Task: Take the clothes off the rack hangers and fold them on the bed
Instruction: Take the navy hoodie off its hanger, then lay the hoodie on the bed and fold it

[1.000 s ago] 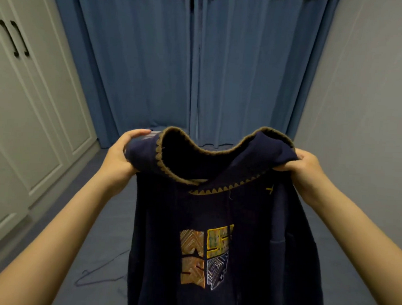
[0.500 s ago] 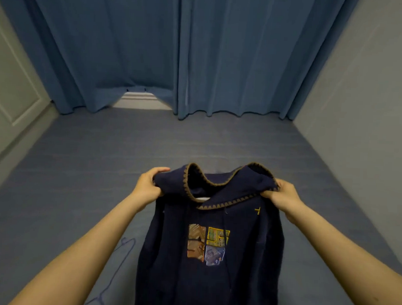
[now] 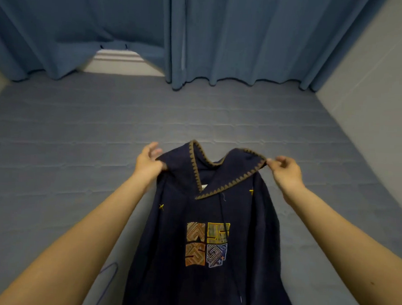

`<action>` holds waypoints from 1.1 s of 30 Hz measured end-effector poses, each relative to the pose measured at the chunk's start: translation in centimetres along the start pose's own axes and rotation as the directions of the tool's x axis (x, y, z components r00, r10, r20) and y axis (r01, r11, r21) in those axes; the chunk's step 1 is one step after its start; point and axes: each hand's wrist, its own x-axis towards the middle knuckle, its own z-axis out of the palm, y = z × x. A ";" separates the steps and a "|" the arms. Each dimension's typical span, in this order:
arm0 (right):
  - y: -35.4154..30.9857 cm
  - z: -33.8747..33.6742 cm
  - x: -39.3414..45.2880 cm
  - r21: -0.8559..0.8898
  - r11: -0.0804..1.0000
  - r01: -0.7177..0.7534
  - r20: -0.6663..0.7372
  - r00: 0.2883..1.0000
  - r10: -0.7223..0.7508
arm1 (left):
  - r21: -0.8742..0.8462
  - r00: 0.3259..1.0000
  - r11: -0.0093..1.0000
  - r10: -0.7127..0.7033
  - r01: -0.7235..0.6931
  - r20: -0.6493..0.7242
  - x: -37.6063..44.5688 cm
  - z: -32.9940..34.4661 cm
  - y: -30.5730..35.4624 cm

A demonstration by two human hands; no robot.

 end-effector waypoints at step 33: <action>31.7 -12.1 -5.7 -0.630 0.777 0.005 0.544 0.716 0.437 | 0.654 0.941 0.752 -0.159 -0.082 0.300 -19.7 15.0 -26.7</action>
